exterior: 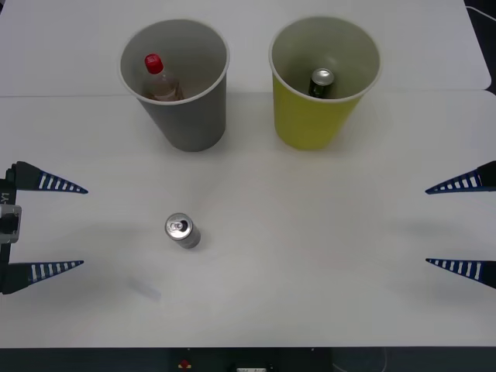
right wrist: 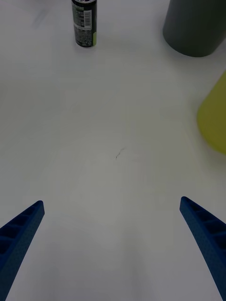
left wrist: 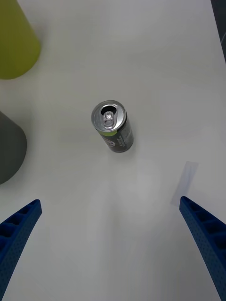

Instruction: Put the can into the green bin and the plastic bottle into the gray bin

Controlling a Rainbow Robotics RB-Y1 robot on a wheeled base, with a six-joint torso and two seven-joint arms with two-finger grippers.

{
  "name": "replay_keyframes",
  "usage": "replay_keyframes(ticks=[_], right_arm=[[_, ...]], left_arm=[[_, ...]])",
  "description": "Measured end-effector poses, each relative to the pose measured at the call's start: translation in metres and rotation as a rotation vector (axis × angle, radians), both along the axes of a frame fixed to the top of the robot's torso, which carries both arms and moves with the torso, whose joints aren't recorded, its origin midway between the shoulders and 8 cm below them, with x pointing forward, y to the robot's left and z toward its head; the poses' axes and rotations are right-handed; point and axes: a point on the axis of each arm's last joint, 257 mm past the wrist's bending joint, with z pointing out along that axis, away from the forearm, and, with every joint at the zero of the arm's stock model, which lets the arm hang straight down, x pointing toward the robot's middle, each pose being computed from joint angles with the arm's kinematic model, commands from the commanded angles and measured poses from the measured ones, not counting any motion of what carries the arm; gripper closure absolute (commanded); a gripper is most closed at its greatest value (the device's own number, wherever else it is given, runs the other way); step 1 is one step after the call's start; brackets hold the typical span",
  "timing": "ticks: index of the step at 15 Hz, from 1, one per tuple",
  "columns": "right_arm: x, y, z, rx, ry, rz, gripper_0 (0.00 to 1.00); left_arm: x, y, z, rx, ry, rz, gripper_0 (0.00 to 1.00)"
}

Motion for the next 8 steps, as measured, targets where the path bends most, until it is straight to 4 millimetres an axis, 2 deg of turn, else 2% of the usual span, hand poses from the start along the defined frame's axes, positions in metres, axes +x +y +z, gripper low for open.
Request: replay_keyframes(ticks=[8], right_arm=[[0.0,0.0,0.0,0.0,0.0,0.0,0.0]], left_arm=[[0.009,0.002,0.012,-0.024,-0.039,0.019,0.0]])
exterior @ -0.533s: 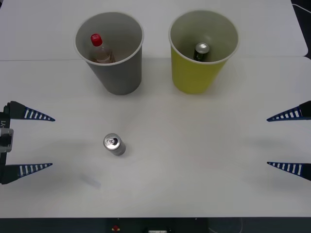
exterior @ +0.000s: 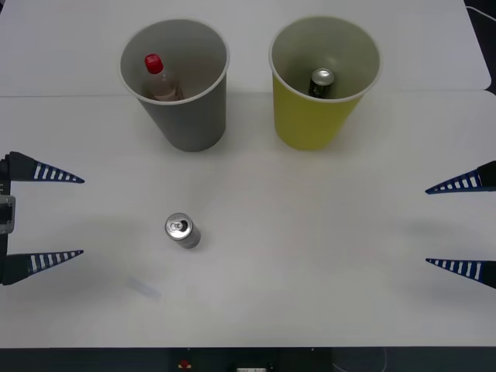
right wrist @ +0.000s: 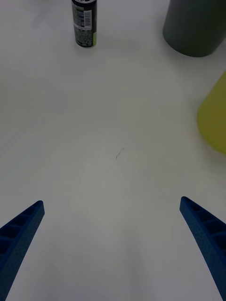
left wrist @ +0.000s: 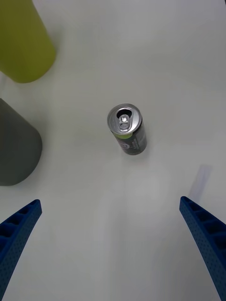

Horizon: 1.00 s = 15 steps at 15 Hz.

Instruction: Put the can into the green bin and the plastic bottle into the gray bin

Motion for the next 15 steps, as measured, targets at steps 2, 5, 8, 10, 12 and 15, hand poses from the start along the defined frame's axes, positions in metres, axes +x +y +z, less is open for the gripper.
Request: replay_keyframes(ticks=[2,5,8,10,12,15], right_arm=[[0.0,0.0,0.0,0.0,0.0,0.0,0.0],[0.0,0.0,0.0,0.0,0.0,0.0,0.0],[0.0,0.0,0.0,0.0,0.0,0.0,0.0],[0.0,0.0,0.0,0.0,0.0,0.0,0.0],[0.0,0.0,0.0,0.0,0.0,0.0,0.0],[0.0,0.0,0.0,0.0,0.0,0.0,0.0]], left_arm=[[0.001,0.004,-0.003,-0.001,0.007,0.011,0.0],[0.0,0.009,-0.018,-0.052,0.068,0.041,0.0],[0.001,0.005,-0.033,-0.12,0.127,0.053,0.0],[0.002,0.001,-0.042,-0.178,0.162,0.063,0.0],[0.003,-0.002,-0.049,-0.219,0.181,0.069,0.0],[0.008,-0.006,-0.06,-0.272,0.191,0.08,0.0]])
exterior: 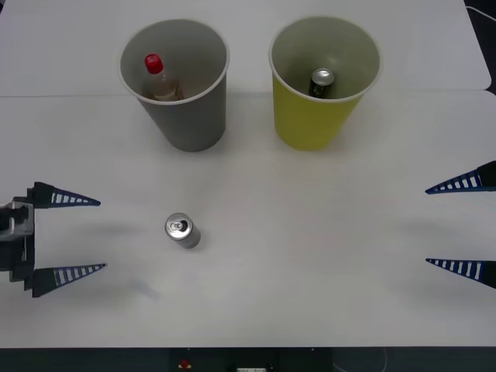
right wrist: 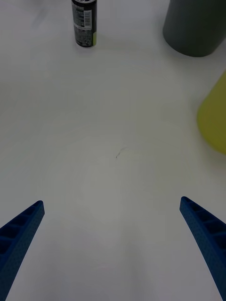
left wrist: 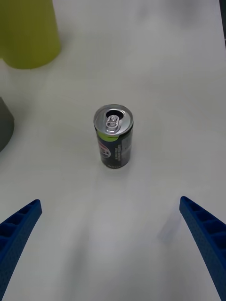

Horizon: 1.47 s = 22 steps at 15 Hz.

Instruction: Put the can into the green bin and the plastic bottle into the gray bin

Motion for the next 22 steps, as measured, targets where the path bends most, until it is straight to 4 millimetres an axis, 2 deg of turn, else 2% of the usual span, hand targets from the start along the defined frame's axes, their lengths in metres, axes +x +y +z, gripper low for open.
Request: replay_keyframes(ticks=[4,11,17,22], right_arm=[[0.0,0.0,0.0,0.0,0.0,0.0,0.0],[0.0,0.0,0.0,0.0,0.0,0.0,0.0],[0.0,0.0,0.0,0.0,0.0,0.0,0.0],[0.0,0.0,0.0,0.0,0.0,0.0,0.0]], left_arm=[[0.007,0.002,-0.019,-0.06,-0.003,0.013,0.0],[0.017,-0.009,-0.051,-0.166,0.01,0.032,0.0],[0.034,-0.031,-0.065,-0.25,0.02,0.057,0.0],[0.046,-0.06,-0.081,-0.32,0.046,0.066,0.0]])
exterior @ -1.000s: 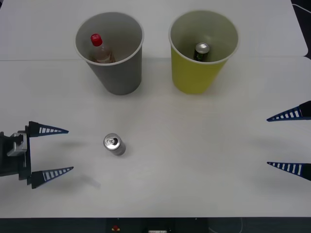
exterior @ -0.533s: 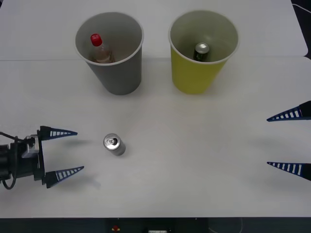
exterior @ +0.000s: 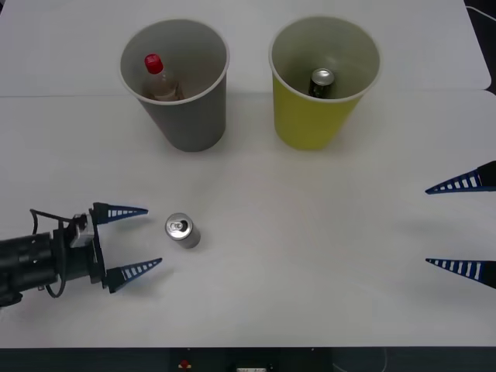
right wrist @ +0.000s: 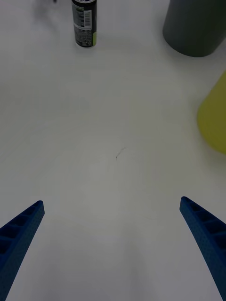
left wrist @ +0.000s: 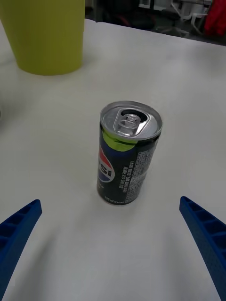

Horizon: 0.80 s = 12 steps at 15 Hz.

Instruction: Put the can into the green bin and the plastic bottle into the gray bin

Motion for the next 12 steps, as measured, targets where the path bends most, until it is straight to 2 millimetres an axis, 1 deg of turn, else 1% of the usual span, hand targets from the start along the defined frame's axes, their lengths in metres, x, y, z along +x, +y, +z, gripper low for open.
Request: replay_keyframes(ticks=[7,12], right_arm=[[0.0,0.0,0.0,0.0,0.0,0.0,0.0],[0.0,0.0,0.0,0.0,0.0,0.0,0.0]], left_arm=[[0.009,-0.046,-0.008,-0.046,0.008,-0.014,0.0],[0.015,-0.074,-0.009,-0.068,0.008,-0.019,0.0]])
